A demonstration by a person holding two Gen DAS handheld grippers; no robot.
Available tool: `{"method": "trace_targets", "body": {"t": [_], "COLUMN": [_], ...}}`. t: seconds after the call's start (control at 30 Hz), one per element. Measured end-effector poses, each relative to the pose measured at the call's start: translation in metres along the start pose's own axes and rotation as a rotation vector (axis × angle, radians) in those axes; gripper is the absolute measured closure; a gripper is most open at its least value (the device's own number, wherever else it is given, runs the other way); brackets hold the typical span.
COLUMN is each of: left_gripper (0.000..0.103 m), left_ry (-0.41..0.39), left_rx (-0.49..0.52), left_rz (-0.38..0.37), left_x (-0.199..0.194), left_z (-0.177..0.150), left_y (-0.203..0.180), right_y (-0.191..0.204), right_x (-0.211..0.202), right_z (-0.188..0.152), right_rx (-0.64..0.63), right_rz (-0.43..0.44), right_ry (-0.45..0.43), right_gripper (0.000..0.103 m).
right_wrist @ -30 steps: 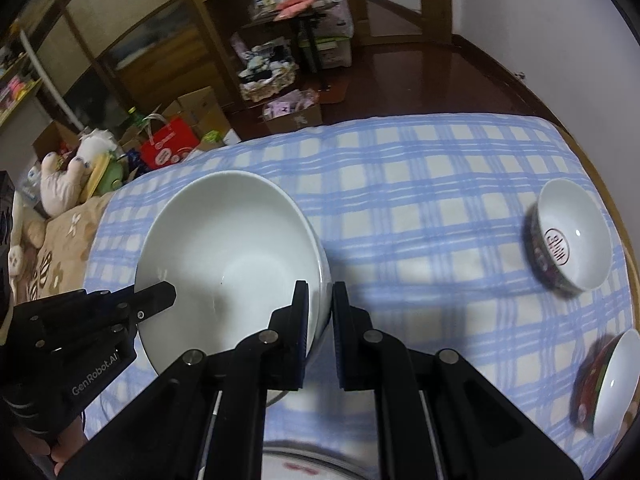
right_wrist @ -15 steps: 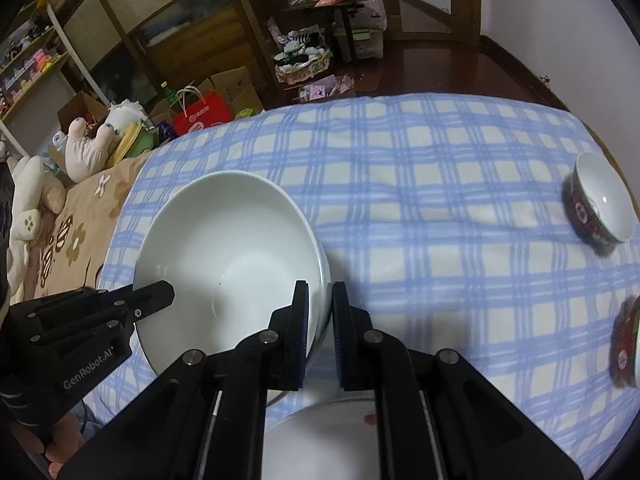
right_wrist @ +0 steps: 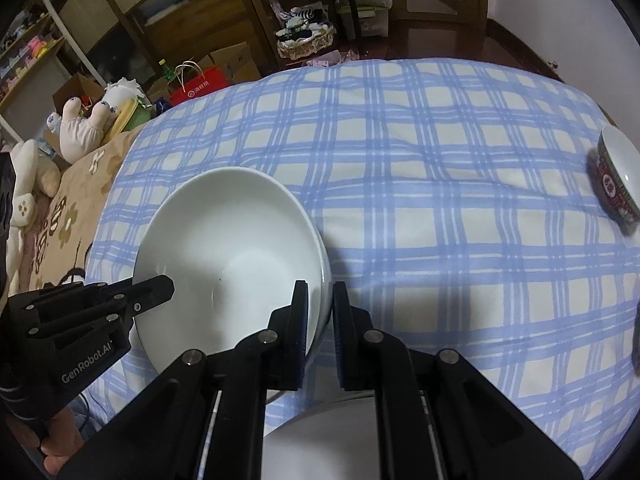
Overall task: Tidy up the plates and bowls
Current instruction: 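Carry the white bowl held between both grippers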
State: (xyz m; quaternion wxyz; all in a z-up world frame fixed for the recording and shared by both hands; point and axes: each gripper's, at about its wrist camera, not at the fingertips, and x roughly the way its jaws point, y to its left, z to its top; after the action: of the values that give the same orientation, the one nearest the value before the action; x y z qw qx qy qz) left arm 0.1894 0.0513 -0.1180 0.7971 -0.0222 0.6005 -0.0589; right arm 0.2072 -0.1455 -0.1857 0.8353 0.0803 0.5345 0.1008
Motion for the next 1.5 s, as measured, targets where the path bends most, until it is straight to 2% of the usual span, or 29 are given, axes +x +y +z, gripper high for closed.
{"method": "trace_targets", "body": {"t": [0.2,1.17,1.5], "left_gripper": [0.093,0.093,0.082], "left_ry": [0.019,0.015,-0.014], "left_rx": [-0.004,-0.001,0.015], "left_rz": [-0.004,-0.014,-0.035], "left_x": [0.007,0.009,-0.004], "left_z": [0.001,0.000,-0.002], "left_y": [0.001,0.002,0.000], "right_y": [-0.003,-0.008,-0.007], "right_x": [0.007,0.010,-0.013], "right_z": [-0.004,-0.005,-0.006], "right_rx": [0.021,0.029,0.031], "right_rz": [-0.004,0.000,-0.023], "right_ry": [0.008,-0.001,-0.050], "right_gripper": [0.091,0.091,0.088]}}
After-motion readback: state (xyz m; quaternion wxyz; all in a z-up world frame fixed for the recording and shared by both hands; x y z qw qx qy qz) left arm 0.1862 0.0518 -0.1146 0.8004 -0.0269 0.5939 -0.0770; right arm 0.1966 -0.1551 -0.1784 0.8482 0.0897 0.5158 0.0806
